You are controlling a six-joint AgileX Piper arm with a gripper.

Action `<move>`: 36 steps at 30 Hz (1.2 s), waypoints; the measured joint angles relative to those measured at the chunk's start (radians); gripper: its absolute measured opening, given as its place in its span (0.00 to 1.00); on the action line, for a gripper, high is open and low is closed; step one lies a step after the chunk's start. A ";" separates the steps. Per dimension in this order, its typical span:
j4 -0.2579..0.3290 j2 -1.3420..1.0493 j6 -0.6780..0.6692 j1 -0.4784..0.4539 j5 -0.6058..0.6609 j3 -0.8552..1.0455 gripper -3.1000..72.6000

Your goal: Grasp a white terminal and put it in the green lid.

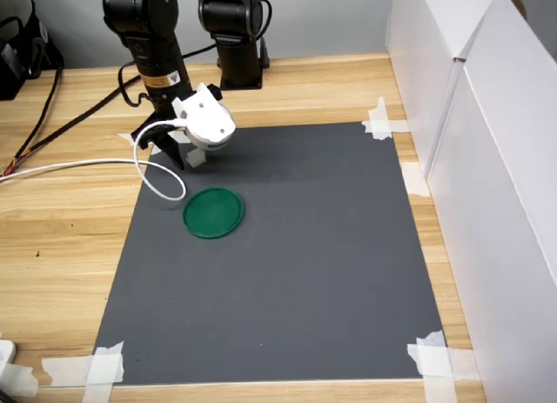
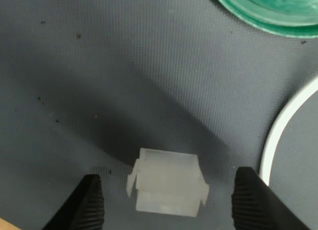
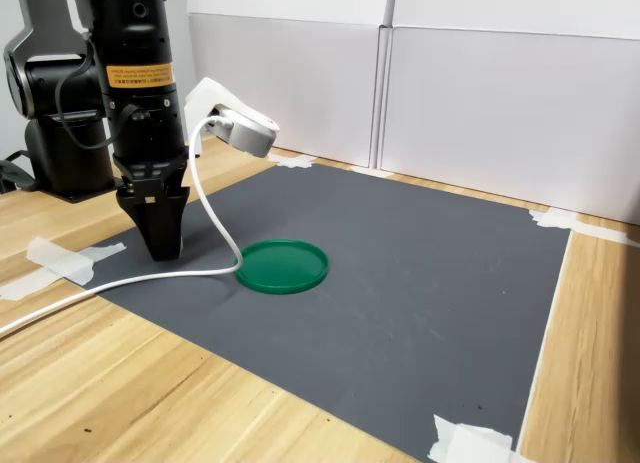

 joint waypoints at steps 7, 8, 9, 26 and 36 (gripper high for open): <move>0.020 0.000 0.000 0.000 -0.008 0.000 0.86; 0.023 0.000 0.000 0.000 -0.011 0.000 0.86; 0.025 0.000 0.000 0.000 -0.011 0.000 0.85; 0.029 0.002 0.046 0.000 -0.015 0.000 0.61; 0.033 0.010 0.055 0.000 -0.011 -0.003 0.46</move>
